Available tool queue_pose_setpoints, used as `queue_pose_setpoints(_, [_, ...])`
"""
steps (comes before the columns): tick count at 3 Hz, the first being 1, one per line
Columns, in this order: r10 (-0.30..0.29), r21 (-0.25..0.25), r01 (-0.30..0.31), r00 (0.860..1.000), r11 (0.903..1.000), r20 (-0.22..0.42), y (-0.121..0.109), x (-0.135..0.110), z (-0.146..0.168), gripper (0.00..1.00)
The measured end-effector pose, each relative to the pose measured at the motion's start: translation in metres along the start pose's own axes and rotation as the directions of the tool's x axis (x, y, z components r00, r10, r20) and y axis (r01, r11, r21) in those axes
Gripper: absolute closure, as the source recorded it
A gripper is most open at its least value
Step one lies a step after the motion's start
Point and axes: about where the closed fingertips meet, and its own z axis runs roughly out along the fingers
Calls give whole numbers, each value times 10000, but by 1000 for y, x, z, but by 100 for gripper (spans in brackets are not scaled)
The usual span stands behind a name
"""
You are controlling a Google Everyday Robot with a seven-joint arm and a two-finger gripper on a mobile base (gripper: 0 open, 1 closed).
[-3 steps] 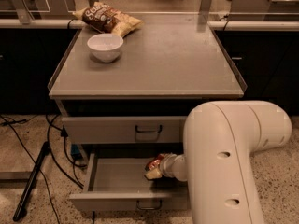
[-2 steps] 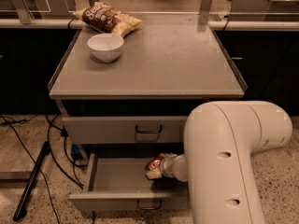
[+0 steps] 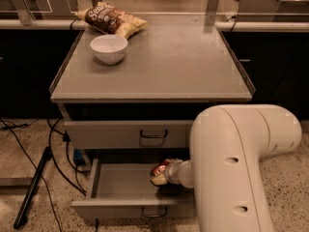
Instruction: Pick coke can from middle drawer and place on counter
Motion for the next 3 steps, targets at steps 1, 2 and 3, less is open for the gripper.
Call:
queue_pose_setpoints(1, [19, -99, -20, 10000, 9999, -83, 5, 1, -19, 100])
queue_pose_setpoints(2, [148, -151, -151, 9997, 9998, -194, 10, 6, -37, 100])
queue_pose_setpoints(3, [548, 27, -547, 9976, 9985, -426, 8, 18, -62, 100])
